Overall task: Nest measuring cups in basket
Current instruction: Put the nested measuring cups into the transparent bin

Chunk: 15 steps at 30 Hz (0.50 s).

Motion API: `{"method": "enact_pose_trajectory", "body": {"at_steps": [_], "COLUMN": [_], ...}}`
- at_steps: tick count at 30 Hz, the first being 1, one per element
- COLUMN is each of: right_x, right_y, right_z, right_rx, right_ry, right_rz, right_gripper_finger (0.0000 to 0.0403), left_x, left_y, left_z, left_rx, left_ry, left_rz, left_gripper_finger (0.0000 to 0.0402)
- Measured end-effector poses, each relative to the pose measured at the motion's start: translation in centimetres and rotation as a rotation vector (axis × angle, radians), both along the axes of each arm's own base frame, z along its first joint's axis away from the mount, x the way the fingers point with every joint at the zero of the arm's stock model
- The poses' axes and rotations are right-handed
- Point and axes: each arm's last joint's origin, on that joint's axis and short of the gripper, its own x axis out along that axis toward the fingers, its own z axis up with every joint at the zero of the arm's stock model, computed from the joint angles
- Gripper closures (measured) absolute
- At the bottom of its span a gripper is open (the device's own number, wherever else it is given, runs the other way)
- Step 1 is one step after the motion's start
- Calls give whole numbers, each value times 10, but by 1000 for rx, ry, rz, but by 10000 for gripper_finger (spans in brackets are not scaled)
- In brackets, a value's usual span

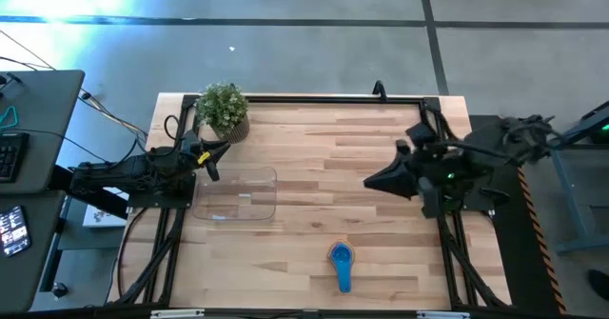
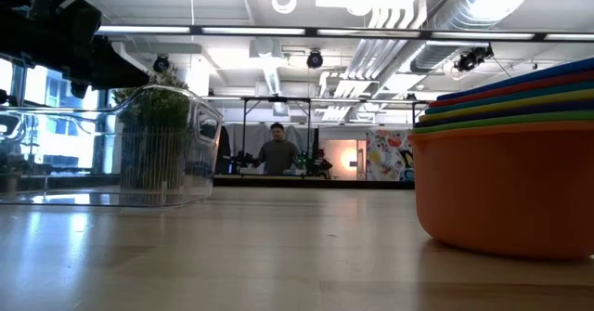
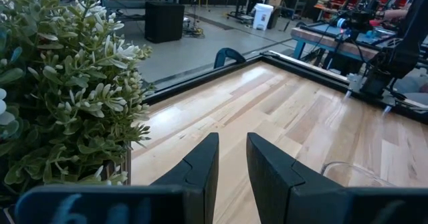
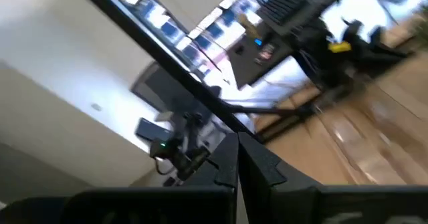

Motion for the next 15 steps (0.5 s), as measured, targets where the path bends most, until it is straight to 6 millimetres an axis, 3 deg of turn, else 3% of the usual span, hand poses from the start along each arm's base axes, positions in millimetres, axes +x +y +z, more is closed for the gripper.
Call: {"method": "enact_pose_trajectory", "body": {"at_steps": [4, 7, 15], "right_x": [-4, 2, 35], "right_y": [-3, 0, 22], "right_z": [6, -1, -53], "right_rx": [14, 57, 167], "right_ry": [132, 266, 696], "right_rz": [-42, -79, -202], "right_gripper_finger": [400, 400, 400], "left_x": [0, 0, 0], "left_y": [0, 0, 0], "left_z": [0, 0, 0], "left_rx": [0, 0, 0], "left_ry": [0, 0, 0], "left_rz": [0, 0, 0], "left_gripper_finger": [335, 335, 335]}}
